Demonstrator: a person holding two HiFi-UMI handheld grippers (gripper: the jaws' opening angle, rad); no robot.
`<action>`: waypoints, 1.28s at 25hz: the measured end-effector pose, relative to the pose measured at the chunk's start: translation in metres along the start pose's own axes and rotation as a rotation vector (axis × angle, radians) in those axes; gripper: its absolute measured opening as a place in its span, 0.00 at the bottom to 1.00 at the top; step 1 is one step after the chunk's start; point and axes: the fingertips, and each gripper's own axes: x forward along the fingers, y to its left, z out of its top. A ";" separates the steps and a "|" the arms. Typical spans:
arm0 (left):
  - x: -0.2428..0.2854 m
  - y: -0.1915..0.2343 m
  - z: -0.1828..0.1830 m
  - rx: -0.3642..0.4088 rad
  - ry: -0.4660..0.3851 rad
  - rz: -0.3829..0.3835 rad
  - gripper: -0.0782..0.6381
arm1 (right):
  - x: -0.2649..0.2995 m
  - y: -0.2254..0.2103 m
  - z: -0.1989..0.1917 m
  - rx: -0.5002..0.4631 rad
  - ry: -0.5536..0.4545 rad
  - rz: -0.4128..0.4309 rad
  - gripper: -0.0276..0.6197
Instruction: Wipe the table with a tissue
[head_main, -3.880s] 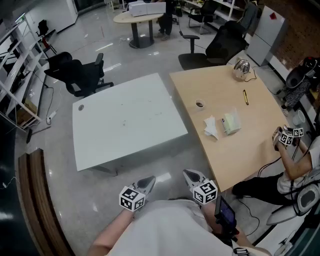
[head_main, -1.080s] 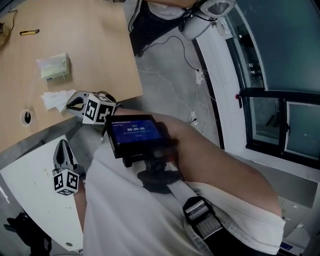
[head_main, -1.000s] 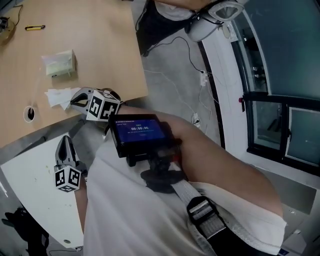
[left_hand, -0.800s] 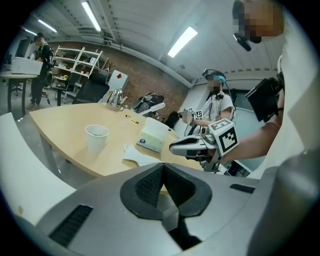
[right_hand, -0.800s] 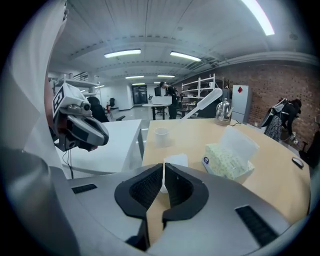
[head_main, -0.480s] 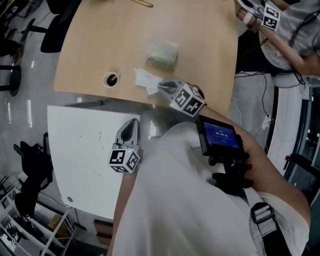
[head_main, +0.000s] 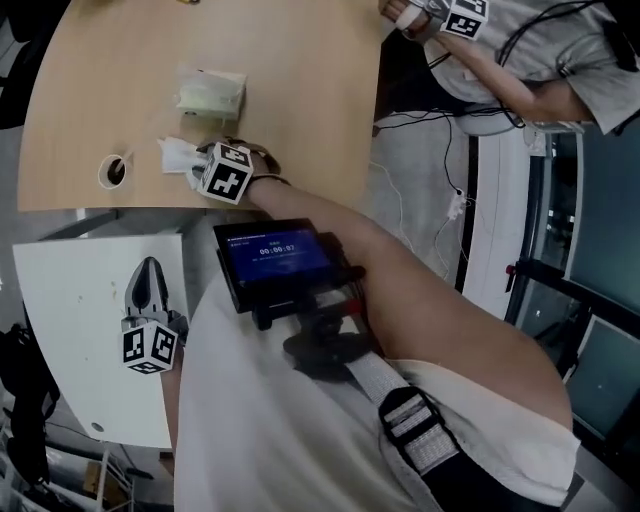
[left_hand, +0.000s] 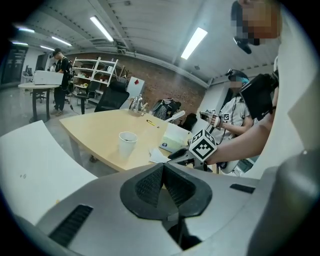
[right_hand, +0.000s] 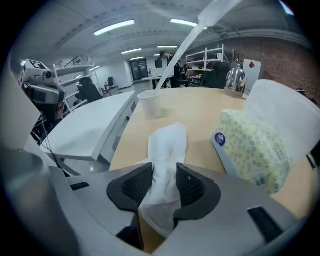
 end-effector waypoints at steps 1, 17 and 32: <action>-0.002 0.003 0.001 -0.001 0.000 0.010 0.12 | 0.001 0.000 -0.001 0.007 0.008 -0.012 0.26; 0.002 0.018 0.010 0.038 0.023 0.011 0.12 | 0.013 0.020 0.013 -0.004 -0.010 0.012 0.16; -0.049 0.014 -0.010 -0.045 -0.103 0.208 0.12 | -0.049 0.032 0.031 0.055 -0.189 0.149 0.16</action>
